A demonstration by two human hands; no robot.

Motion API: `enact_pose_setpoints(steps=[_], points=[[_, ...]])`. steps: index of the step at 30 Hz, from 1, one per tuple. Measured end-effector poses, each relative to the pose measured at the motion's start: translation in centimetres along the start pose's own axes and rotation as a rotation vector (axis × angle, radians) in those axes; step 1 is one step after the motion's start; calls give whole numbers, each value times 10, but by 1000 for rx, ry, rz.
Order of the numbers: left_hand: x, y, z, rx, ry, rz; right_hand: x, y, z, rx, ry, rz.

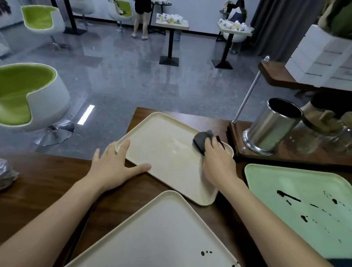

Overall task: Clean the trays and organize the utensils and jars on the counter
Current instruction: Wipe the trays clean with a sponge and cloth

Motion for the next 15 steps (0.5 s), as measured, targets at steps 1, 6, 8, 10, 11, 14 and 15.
enact_pose_setpoints(steps=[1,6,8,10,11,14,15], points=[[0,0,0,2,-2,8,-1,-3,5,6,28,-7],[0,2,1,-3,12,17,1,-11,77,339,216,55],[0,3,1,-1,24,17,7,-20,90,434,302,117],[1,4,2,-2,28,26,13,-34,78,444,359,174],[2,4,2,-5,26,30,16,-42,67,439,363,186],[3,3,2,-6,15,45,20,-51,29,358,291,178],[3,3,2,-5,11,49,20,-44,17,291,247,155]])
Point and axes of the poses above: each hand's wrist, its own y-axis towards the middle knuckle, its own x-axis out of the back of the hand, z = x × y, the point moved 1 cm from there along y, towards the middle knuckle, and after that the axes turned 7 degrees about x, right-handed, at the moved point
